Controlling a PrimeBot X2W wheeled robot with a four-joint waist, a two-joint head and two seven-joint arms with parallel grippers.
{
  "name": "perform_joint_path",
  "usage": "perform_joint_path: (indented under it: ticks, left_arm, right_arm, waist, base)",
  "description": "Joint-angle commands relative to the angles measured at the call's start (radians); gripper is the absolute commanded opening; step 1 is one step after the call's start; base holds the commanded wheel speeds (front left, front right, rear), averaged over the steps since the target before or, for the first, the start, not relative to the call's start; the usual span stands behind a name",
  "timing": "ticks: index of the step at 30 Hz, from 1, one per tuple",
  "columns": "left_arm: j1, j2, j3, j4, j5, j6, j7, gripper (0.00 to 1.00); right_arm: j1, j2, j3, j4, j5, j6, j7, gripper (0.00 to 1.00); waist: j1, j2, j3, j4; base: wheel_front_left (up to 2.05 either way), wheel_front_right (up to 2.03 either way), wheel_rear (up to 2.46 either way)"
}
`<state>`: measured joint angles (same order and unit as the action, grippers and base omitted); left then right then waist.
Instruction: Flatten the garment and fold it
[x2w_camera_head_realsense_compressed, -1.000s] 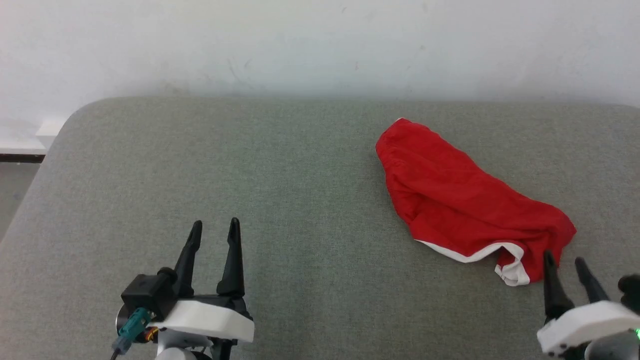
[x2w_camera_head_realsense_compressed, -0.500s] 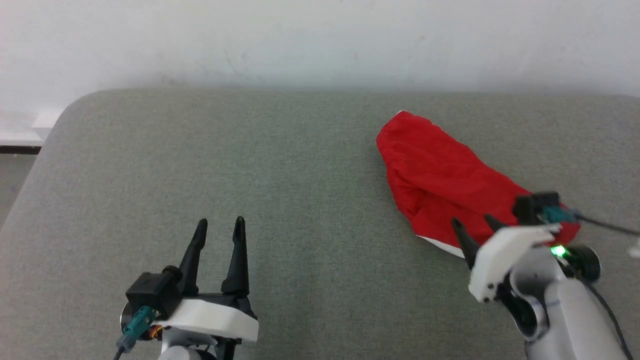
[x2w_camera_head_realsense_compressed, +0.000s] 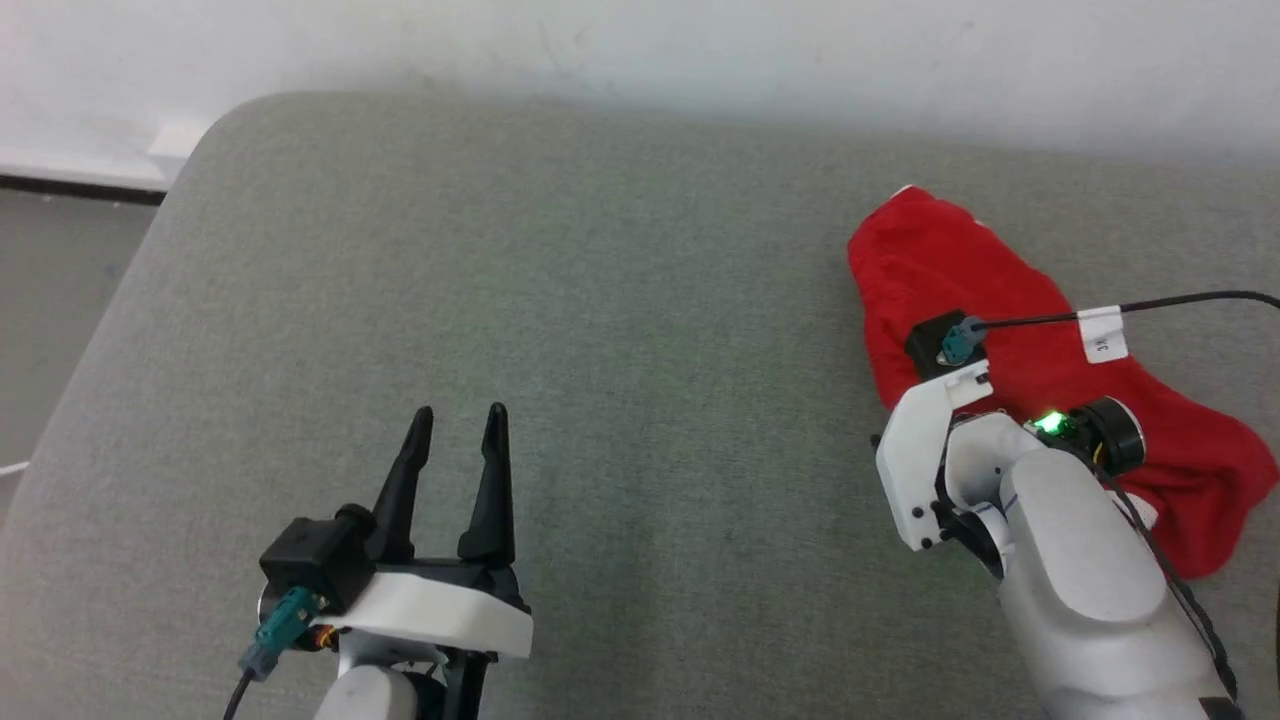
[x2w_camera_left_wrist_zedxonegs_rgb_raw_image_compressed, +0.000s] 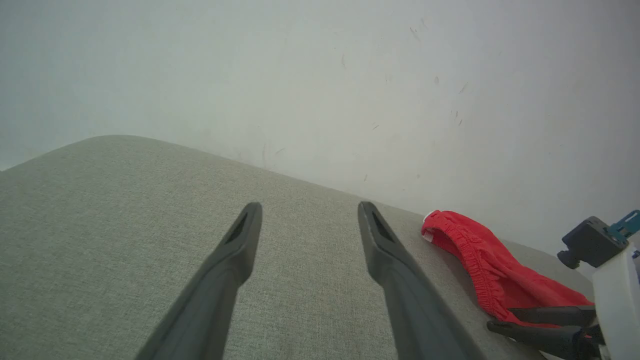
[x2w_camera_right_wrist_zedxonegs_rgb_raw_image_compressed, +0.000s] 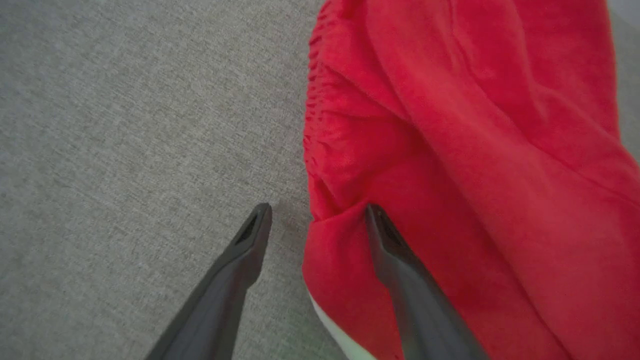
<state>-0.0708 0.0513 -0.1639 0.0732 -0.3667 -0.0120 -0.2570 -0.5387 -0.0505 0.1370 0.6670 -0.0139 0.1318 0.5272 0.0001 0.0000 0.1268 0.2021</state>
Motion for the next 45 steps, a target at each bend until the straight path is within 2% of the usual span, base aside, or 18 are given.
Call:
perform_joint_path:
  ticks: [1,6,7,8,10,13,22,26,27,28,31,35,40,45]
  left_arm:
    - [-0.015,-0.001,0.0,-0.004,-0.003,0.004,-0.005,1.0]
    - [-0.016,-0.001,-0.003,-0.005,-0.008,0.006,-0.005,1.0]
    - [-0.016,-0.001,-0.003,-0.004,-0.009,0.007,-0.005,1.0]
    - [-0.016,-0.001,-0.004,-0.004,-0.009,0.007,-0.005,1.0]
    - [-0.017,-0.001,-0.005,-0.003,-0.009,0.008,-0.005,1.0]
    - [-0.017,-0.001,-0.006,0.001,-0.004,0.007,-0.005,1.0]
    - [-0.025,-0.001,-0.009,0.01,0.003,-0.002,-0.005,1.0]
    - [-0.023,-0.001,-0.006,0.014,0.005,-0.003,-0.005,1.0]
    - [-0.022,-0.001,-0.005,0.014,0.005,-0.003,-0.005,1.0]
    - [-0.02,-0.001,-0.003,0.015,0.006,-0.003,-0.005,1.0]
    - [-0.01,-0.001,0.006,0.017,0.009,-0.002,-0.005,1.0]
    - [0.002,-0.001,0.018,0.018,0.012,-0.004,-0.005,1.0]
    - [0.013,-0.001,0.024,0.02,0.017,-0.008,-0.005,1.0]
    - [0.021,-0.001,0.025,0.029,0.02,-0.014,-0.005,1.0]
  right_arm:
    - [-0.014,0.0,-0.001,0.013,-0.01,-0.001,-0.003,1.0]
    - [-0.04,0.0,-0.008,0.094,-0.05,-0.001,-0.007,1.0]
    - [-0.043,0.0,-0.006,0.107,-0.042,-0.001,-0.006,0.49]
    - [-0.047,0.0,0.002,0.115,-0.03,-0.001,-0.012,0.22]
    - [-0.058,0.0,0.032,0.117,0.007,-0.001,-0.043,0.0]
    - [-0.066,0.0,0.111,0.098,0.143,-0.001,-0.084,0.0]
    - [-0.04,0.0,0.518,-0.124,0.602,-0.001,-0.092,0.0]
    - [-0.027,0.0,0.627,-0.158,0.695,-0.001,-0.061,0.0]
    - [-0.028,0.0,0.641,-0.156,0.701,-0.001,-0.059,0.4]
    - [-0.032,0.0,0.647,-0.152,0.697,-0.001,-0.066,1.0]
    - [-0.042,0.0,0.613,-0.145,0.683,-0.001,-0.127,1.0]
    - [-0.026,0.0,0.487,-0.152,0.652,-0.001,-0.263,1.0]
    - [0.046,-0.011,0.266,-0.176,0.575,-0.001,-0.393,1.0]
    - [0.168,-0.024,0.031,-0.25,0.498,-0.001,-0.448,1.0]
  waist:
    - [-0.0001,0.0,0.031,0.032]
    - [-0.0001,0.0,0.039,0.046]
    - [-0.0001,0.0,0.039,0.046]
    - [-0.0001,0.0,0.038,0.046]
    - [-0.0001,0.0,0.035,0.044]
    - [-0.0001,0.0,0.024,0.035]
    - [-0.0001,0.0,0.006,0.024]
    - [-0.0001,0.0,0.003,0.02]
    - [-0.0001,0.0,0.001,0.019]
    - [-0.0001,0.0,-0.002,0.016]
    - [-0.0001,0.0,-0.015,0.005]
    - [-0.0001,0.0,-0.035,-0.011]
    - [-0.0001,0.0,-0.056,-0.035]
    - [-0.0001,0.0,-0.07,-0.055]
  base:
    - [0.0,0.0,0.0]
    - [0.0,0.0,0.0]
    - [0.0,0.0,0.0]
    - [0.0,0.0,0.0]
    - [0.0,0.0,0.0]
    - [0.0,0.0,0.0]
    - [0.0,0.0,0.0]
    - [0.0,0.0,0.0]
    - [0.0,0.0,0.0]
    - [0.0,0.0,0.0]
    - [0.0,0.0,0.0]
    - [0.0,0.0,0.0]
    - [0.0,0.0,0.0]
    - [0.0,0.0,0.0]
